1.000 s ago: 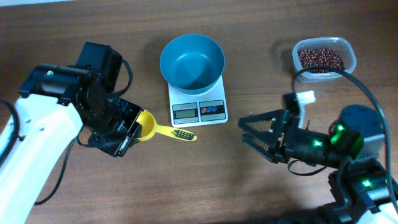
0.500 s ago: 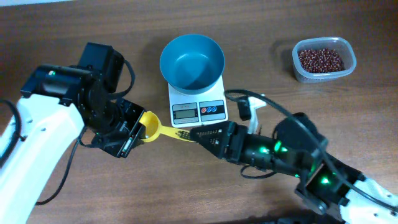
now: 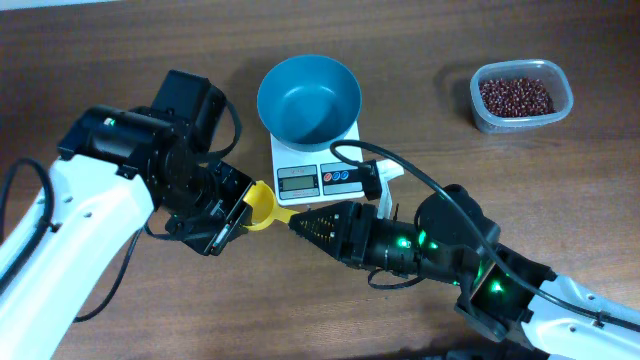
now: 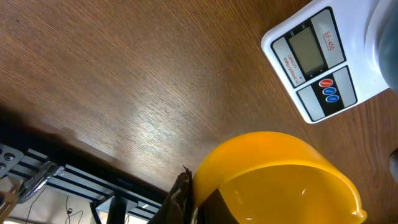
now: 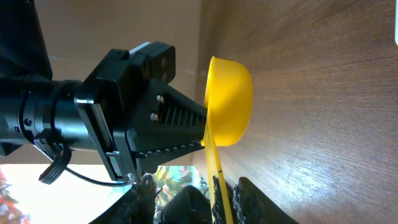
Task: Scoop item into bowl and weigh 50g on scale
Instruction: 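Grasp the yellow scoop handle with the right gripper beside the left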
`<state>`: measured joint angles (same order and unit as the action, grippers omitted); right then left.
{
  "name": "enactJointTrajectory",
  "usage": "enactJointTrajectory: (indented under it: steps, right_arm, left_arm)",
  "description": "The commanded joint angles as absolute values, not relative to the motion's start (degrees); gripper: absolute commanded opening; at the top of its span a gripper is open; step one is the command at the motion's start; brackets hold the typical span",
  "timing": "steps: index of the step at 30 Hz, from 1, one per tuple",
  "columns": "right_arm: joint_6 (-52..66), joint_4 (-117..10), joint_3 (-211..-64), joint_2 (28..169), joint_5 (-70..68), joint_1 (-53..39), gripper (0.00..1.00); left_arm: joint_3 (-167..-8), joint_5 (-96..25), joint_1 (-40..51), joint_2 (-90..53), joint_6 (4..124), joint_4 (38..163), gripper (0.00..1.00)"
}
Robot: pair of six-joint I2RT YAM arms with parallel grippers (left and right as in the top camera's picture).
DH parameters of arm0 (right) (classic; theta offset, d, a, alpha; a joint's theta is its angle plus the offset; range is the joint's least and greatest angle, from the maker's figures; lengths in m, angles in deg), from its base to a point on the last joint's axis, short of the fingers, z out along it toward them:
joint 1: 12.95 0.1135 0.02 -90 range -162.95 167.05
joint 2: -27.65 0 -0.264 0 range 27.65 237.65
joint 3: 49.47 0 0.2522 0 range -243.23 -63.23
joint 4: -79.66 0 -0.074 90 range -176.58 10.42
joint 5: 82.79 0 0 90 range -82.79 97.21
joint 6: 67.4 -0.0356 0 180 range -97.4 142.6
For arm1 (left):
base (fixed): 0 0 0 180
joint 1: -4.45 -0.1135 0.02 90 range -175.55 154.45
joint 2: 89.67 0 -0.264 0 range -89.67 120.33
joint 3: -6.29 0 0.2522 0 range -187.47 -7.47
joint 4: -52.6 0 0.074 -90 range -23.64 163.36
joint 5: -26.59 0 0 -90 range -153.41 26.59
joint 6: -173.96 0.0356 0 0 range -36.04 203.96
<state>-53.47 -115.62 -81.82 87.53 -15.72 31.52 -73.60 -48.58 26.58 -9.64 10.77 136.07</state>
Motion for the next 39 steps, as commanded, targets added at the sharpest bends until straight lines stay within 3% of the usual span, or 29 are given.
enactJointTrajectory:
  steps: [1, 18, 34, 39]
  right_arm:
    - [-53.3, -116.0, -82.7, 87.7, -13.1, 32.0, 0.40]
    - [-53.4, -116.0, -82.7, 87.7, -12.0, 32.1, 0.28]
    - [-56.2, -116.4, -82.7, 89.4, -13.3, 32.0, 0.25]
    - [-56.4, -117.9, -82.7, 89.4, -13.3, 32.0, 0.19]
  left_arm:
    - [-74.0, -48.1, 26.8, -10.4, 10.0, 136.0, 0.00]
    - [-74.0, -48.1, 30.2, -10.4, 7.7, 135.4, 0.00]
    - [-74.0, -48.2, 30.2, -10.4, 5.1, 135.4, 0.00]
    - [-74.0, -48.2, 30.2, -10.4, 5.1, 135.4, 0.00]
